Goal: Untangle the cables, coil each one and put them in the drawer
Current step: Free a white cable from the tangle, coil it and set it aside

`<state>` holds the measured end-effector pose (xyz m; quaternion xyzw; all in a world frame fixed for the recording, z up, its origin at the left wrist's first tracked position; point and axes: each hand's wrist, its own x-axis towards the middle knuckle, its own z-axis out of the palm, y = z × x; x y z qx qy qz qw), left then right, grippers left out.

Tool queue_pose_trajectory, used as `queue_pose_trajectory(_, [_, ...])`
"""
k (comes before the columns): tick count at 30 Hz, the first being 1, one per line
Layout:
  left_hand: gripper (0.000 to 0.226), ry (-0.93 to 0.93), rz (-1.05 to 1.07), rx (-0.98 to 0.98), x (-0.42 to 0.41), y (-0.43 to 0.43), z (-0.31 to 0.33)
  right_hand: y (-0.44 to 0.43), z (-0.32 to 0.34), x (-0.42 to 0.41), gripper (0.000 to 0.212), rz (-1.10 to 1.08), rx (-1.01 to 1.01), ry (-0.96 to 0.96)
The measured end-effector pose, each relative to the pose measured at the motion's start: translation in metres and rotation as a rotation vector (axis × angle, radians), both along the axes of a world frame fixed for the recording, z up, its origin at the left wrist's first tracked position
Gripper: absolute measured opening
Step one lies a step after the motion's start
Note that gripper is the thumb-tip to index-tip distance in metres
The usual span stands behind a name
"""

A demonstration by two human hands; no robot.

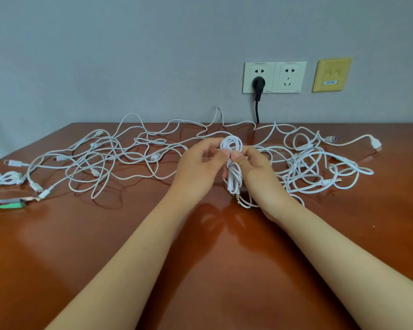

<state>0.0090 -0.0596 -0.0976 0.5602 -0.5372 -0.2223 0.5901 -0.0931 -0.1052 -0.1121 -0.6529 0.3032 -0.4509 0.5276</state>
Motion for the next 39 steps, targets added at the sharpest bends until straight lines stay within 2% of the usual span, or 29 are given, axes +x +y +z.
queue_pose_trajectory(4, [0.022,0.245,-0.044,0.102,-0.003,-0.003,-0.001,-0.003,-0.001,-0.003,0.012,-0.07,0.006,-0.025])
queue_pose_trajectory(9, [0.007,0.387,-0.081,0.172,-0.003,-0.001,0.004,-0.005,-0.007,-0.002,0.015,-0.068,-0.063,-0.007])
queue_pose_trajectory(13, [0.031,0.269,-0.05,0.217,-0.004,-0.002,0.001,-0.004,-0.009,-0.003,0.02,-0.094,-0.143,0.037])
queue_pose_trajectory(16, [0.022,0.272,0.001,0.202,-0.002,-0.001,0.0,-0.003,-0.009,-0.003,0.029,-0.107,-0.181,0.053])
queue_pose_trajectory(19, [0.023,0.306,0.006,0.204,0.003,-0.002,-0.001,-0.002,-0.009,-0.002,0.038,-0.094,-0.201,0.081])
queue_pose_trajectory(22, [0.019,0.42,-0.006,0.179,0.004,-0.003,0.0,-0.002,-0.01,-0.001,0.041,-0.094,-0.186,0.081])
queue_pose_trajectory(28, [0.028,0.603,0.037,0.083,0.014,-0.004,0.002,-0.002,-0.009,-0.003,0.029,0.003,-0.086,0.066])
queue_pose_trajectory(31, [0.027,0.61,0.049,0.079,0.018,-0.005,-0.001,-0.002,-0.013,-0.002,0.021,-0.014,-0.122,0.084])
queue_pose_trajectory(35, [0.025,0.612,0.099,0.136,0.025,-0.004,-0.005,-0.002,-0.017,0.001,0.023,-0.072,-0.19,0.121])
queue_pose_trajectory(39, [0.034,0.589,0.111,0.187,0.033,0.002,-0.012,0.001,-0.014,-0.002,0.021,-0.11,-0.315,0.242])
